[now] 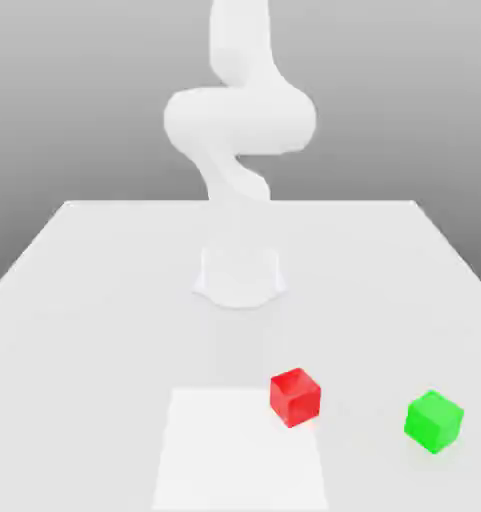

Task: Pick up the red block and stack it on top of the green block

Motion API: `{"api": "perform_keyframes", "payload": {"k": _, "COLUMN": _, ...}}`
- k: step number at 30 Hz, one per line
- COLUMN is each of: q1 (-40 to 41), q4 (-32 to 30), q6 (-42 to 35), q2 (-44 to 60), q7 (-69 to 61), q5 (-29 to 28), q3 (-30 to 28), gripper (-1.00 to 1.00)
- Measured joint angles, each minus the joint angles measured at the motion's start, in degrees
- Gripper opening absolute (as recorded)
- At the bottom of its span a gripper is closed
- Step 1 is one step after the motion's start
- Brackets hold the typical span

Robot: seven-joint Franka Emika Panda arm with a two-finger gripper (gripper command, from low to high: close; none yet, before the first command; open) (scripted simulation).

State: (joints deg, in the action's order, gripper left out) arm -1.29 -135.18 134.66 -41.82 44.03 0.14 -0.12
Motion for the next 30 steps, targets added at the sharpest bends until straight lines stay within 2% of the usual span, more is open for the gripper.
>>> {"api": "perform_keyframes", "payload": {"k": 17, "q1": -8.97, "q4": -27.42, "q6": 24.74, "q2": 35.79, "q7": -14.86, "q5": 0.4, "q3": 1.45, "gripper": 0.0}}
{"api": "perform_keyframes", "payload": {"k": 24, "q1": -9.84, "q4": -27.46, "q6": 37.6, "q2": 51.42, "q7": -14.73, "q5": -1.25, "q3": 0.97, "gripper": 0.0}}
{"api": "perform_keyframes", "payload": {"k": 25, "q1": -9.99, "q4": -27.24, "q6": 39.02, "q2": 53.08, "q7": -14.65, "q5": -1.35, "q3": 0.8, "gripper": -1.0}}
{"api": "perform_keyframes", "payload": {"k": 30, "q1": -9.95, "q4": -27.24, "q6": 38.97, "q2": 53.07, "q7": -14.49, "q5": -1.51, "q3": 0.82, "gripper": -1.0}}
